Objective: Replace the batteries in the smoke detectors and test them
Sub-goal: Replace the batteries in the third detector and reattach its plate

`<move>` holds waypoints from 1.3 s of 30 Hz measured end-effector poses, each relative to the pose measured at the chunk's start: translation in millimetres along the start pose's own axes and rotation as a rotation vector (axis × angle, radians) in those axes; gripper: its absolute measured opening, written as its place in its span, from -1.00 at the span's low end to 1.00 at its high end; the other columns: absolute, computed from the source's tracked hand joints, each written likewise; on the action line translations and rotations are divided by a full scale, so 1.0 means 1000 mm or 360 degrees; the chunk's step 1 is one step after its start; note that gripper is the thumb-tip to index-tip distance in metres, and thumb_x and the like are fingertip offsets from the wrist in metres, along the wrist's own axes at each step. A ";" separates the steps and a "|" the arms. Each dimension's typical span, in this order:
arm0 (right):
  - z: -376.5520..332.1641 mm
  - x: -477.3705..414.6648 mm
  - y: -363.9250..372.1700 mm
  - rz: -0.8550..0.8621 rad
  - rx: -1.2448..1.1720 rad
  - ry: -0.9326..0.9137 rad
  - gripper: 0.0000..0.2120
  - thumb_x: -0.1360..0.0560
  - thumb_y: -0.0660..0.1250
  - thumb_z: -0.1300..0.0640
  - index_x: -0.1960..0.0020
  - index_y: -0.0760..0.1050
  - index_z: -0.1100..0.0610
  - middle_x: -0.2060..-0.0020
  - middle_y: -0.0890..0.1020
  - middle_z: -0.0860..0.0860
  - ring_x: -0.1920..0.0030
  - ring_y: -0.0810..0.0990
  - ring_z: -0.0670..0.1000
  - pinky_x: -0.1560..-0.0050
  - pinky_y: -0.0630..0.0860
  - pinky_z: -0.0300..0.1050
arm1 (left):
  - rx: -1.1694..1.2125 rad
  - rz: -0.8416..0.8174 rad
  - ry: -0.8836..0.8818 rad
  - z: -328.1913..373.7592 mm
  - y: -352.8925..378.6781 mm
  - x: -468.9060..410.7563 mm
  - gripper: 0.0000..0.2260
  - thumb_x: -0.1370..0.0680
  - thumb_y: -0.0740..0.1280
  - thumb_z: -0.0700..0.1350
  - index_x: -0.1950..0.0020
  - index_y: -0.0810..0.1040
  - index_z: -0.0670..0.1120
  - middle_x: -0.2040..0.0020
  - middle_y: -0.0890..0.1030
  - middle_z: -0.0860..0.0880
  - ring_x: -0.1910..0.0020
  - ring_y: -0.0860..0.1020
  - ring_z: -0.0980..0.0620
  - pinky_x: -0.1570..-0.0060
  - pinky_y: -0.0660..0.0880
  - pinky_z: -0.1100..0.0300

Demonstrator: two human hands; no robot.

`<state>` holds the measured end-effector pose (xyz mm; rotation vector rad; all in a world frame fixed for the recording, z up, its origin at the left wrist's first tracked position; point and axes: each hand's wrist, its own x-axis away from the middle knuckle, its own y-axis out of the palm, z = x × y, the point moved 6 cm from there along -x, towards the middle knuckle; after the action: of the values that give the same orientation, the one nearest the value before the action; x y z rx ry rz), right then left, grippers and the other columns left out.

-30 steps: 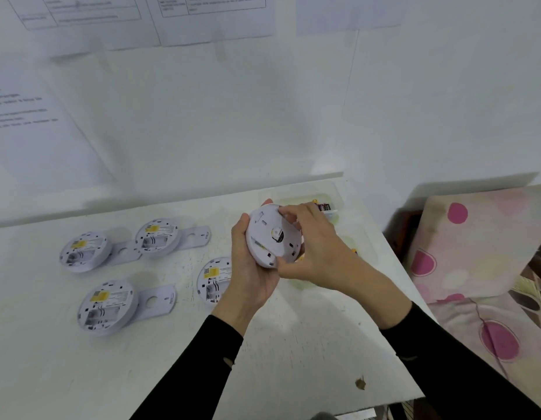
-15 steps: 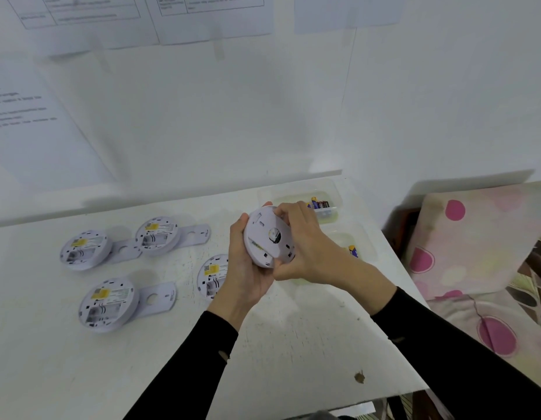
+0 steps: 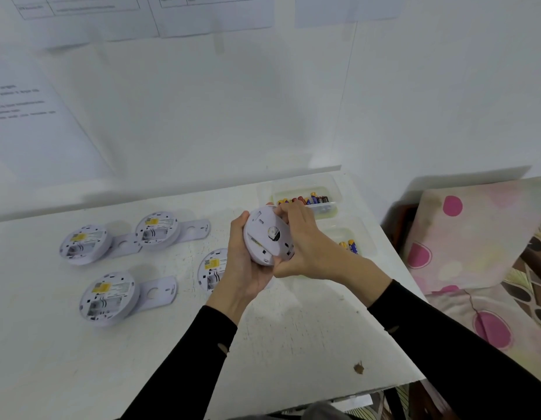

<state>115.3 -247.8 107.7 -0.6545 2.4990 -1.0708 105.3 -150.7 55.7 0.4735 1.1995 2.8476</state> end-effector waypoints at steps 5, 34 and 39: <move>-0.007 0.002 0.010 -0.0019 0.0238 -0.0196 -0.30 -0.19 0.38 0.12 -0.29 0.27 0.22 -0.12 0.33 0.07 -0.13 0.30 0.08 -0.17 0.28 -0.12 | 0.0013 0.0015 -0.0026 -0.006 -0.007 0.000 -0.57 -0.58 0.18 0.18 0.05 0.73 -0.07 0.01 0.68 -0.15 0.09 0.68 -0.07 0.13 0.61 0.08; 0.049 0.074 0.061 -0.0120 -0.0242 -0.0046 -0.61 -0.41 0.37 0.13 -0.22 0.43 0.04 -0.13 0.44 -0.09 -0.19 0.39 -0.07 -0.21 0.40 -0.15 | 0.0208 -0.0109 -0.0258 0.007 -0.042 0.008 -0.55 -0.56 0.12 0.19 -0.33 0.53 0.02 -0.28 0.58 -0.21 -0.24 0.53 -0.35 -0.08 0.55 -0.15; 0.017 0.053 0.015 0.0646 -0.0460 -0.0008 -0.86 -0.47 0.25 0.27 0.03 0.50 0.07 0.09 0.49 -0.13 0.07 0.47 -0.09 0.06 0.40 -0.29 | 0.0113 -0.0146 -0.0197 0.004 -0.031 0.007 -0.56 -0.60 0.12 0.21 -0.37 0.50 0.04 -0.33 0.54 -0.20 -0.17 0.58 -0.25 -0.08 0.54 -0.12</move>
<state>74.4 -277.0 78.9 -0.2009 2.6478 -0.5682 96.2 -125.0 38.3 0.5721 1.2687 2.6642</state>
